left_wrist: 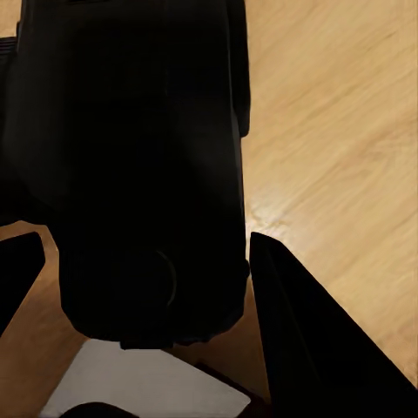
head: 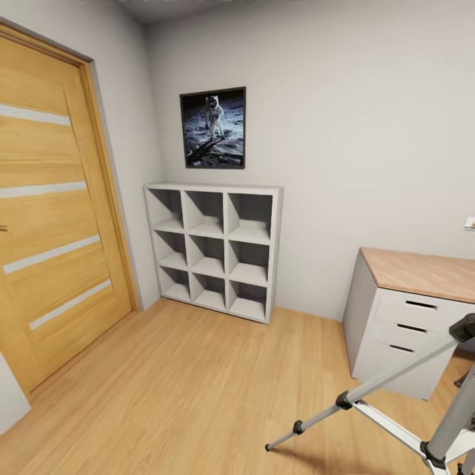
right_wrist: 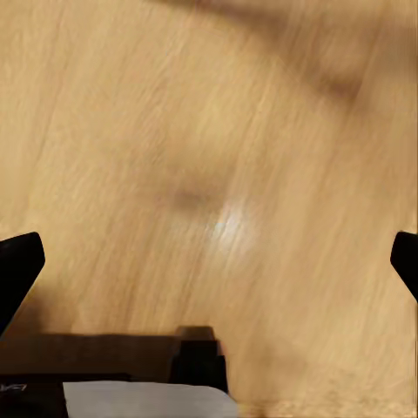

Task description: Attach the digital camera to the camera tripod in the bedroom.

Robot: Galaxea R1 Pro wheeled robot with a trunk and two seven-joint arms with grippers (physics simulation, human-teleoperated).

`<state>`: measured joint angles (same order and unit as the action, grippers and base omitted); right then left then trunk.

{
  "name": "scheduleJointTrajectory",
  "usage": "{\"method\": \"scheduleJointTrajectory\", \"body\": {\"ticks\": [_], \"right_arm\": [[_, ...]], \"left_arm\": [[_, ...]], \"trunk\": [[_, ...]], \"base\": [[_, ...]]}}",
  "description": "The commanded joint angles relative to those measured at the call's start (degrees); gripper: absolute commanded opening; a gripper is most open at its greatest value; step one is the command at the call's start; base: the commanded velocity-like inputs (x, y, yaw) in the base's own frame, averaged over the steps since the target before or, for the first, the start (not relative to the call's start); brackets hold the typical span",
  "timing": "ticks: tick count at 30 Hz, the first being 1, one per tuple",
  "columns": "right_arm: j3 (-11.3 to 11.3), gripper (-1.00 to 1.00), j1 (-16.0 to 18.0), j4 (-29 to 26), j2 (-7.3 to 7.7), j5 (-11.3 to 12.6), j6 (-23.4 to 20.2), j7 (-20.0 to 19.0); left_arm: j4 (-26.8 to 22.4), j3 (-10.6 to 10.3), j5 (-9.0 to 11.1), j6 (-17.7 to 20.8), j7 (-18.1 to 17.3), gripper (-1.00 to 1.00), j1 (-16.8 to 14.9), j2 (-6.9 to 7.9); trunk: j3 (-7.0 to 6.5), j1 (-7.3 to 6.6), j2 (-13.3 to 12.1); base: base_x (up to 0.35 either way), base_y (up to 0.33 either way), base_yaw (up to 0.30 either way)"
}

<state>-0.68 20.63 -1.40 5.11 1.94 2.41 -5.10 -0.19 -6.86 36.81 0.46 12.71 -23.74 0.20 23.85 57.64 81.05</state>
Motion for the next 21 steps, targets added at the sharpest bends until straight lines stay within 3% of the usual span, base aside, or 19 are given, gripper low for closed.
{"method": "scheduleJointTrajectory", "body": {"ticks": [1,11,12,21], "right_arm": [[-0.1,1.0,-0.1,0.8,0.03,0.2,0.5,-0.2],[-0.2,1.0,-7.2,3.3,0.34,0.1,1.5,4.1],[-0.3,1.0,-9.9,3.3,0.98,0.1,1.9,4.9],[-0.5,1.0,-15.2,3.3,2.46,-0.3,2.2,5.5]], "left_arm": [[0.0,-0.6,0.2,0.1,0.2,-1.0,0.0,-0.03],[0.2,-0.6,0.2,-0.9,-0.9,-1.0,7.4,0.12],[0.2,-0.6,0.2,-2.2,-1.9,-1.0,10.3,0.11],[0.2,-0.6,0.2,-4.6,-7.7,-1.0,17.0,-0.1]], "trunk": [[-0.13,-0.23,-0.4],[-1.93,-2.43,-4.4],[-2.11,-2.65,-4.8],[-3.72,-4.62,-8.4]], "base": [[0.0,0.0,0.0],[0.0,0.0,0.0],[0.0,0.0,0.0],[0.0,0.0,0.0]]}}
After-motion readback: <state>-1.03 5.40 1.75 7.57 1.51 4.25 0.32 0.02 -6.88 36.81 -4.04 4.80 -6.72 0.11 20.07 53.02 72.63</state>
